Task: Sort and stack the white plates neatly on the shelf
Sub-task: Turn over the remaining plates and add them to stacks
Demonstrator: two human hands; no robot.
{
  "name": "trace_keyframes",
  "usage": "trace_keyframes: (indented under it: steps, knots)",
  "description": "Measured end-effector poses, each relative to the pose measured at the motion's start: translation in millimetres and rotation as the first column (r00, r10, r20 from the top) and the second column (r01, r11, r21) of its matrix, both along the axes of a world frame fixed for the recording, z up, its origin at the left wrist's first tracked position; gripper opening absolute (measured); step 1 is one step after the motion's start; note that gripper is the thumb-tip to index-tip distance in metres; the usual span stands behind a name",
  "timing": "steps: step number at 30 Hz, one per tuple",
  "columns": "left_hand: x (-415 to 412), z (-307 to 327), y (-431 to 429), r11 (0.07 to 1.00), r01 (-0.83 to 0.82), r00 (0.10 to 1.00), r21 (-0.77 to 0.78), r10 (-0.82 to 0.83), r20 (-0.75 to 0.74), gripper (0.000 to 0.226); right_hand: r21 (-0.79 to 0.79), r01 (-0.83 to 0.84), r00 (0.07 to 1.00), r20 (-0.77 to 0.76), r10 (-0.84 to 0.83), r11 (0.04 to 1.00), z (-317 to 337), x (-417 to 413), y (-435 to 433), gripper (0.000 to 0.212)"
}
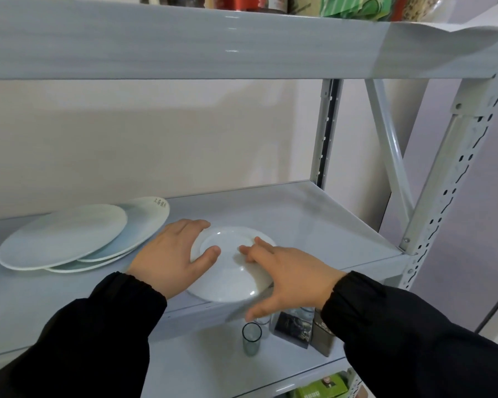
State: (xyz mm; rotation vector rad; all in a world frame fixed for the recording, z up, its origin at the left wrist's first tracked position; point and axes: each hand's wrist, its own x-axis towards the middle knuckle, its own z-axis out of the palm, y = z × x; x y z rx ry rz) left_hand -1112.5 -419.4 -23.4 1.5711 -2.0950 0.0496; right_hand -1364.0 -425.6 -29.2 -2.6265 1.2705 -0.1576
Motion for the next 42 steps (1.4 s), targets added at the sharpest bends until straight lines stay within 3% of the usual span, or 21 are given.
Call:
trace_keyframes:
  steps: [10,15,24,28,34,37,39,42]
  knots:
    - [6,0,13,1.000,-0.005,1.000,0.031,0.005,0.010,0.073,-0.194,-0.187,0.975,0.080,0.205,0.963,-32,-8,31,0.083]
    - [18,14,25,0.999,-0.043,0.999,0.008,0.043,0.003,0.074,-0.224,-0.215,0.976,-0.029,0.214,0.951,-23,-3,26,0.085]
    - [72,43,58,0.979,-0.143,0.986,-0.148,0.129,-0.105,0.064,-0.414,-0.195,0.980,-0.036,0.198,0.889,27,9,3,0.049]
    - [93,49,71,0.973,-0.177,0.976,-0.148,0.154,-0.151,0.063,-0.512,-0.114,0.969,0.130,0.208,0.851,47,17,-10,0.039]
    - [119,50,84,0.969,-0.212,0.970,-0.130,0.192,-0.153,0.061,-0.387,0.036,0.936,0.336,0.104,0.921,85,28,-19,0.026]
    - [132,49,88,0.968,-0.224,0.964,-0.116,0.203,-0.174,0.060,-0.273,0.089,0.862,0.503,0.064,0.958,99,46,-18,0.012]
    - [141,48,90,0.966,-0.233,0.963,-0.113,0.214,-0.162,0.061,-0.204,0.128,0.808,0.589,0.018,0.971,102,63,-18,0.019]
    - [155,48,92,0.960,-0.251,0.962,-0.122,0.234,-0.138,0.065,-0.039,0.138,0.669,0.740,-0.064,0.990,101,90,-20,0.012]
